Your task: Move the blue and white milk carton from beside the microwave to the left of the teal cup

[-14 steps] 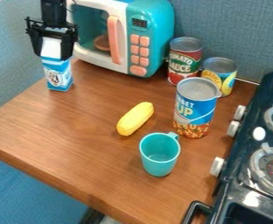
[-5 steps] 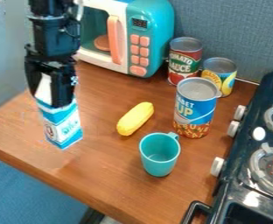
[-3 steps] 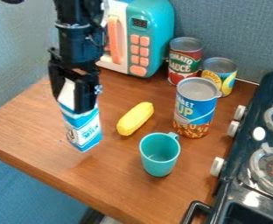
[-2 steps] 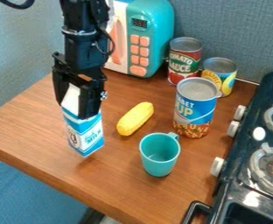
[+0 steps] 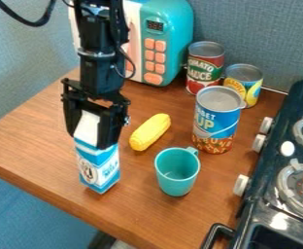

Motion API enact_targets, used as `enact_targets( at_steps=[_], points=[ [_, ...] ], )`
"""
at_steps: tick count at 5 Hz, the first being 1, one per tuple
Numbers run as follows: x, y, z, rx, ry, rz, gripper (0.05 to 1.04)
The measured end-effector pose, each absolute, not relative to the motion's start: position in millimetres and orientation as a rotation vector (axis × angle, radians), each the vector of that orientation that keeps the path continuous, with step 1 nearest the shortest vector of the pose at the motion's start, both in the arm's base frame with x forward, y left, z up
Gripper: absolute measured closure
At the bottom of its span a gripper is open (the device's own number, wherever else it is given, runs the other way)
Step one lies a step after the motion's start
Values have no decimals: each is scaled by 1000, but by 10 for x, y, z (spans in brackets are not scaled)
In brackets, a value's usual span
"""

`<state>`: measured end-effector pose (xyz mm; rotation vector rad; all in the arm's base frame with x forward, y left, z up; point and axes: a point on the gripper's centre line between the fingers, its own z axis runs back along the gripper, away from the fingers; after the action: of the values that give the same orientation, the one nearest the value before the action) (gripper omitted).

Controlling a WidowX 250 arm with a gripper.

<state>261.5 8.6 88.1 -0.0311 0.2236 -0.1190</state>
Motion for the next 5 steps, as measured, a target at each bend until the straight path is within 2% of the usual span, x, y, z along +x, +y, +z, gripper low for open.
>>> enact_targets(
  at_steps=[2,4,5],
  points=[
    [2722,69,853,-36,191,-61,214],
    [2732,58,777,24,185,-144,74],
    [2663,41,938,11,146,-173,78]
  ],
)
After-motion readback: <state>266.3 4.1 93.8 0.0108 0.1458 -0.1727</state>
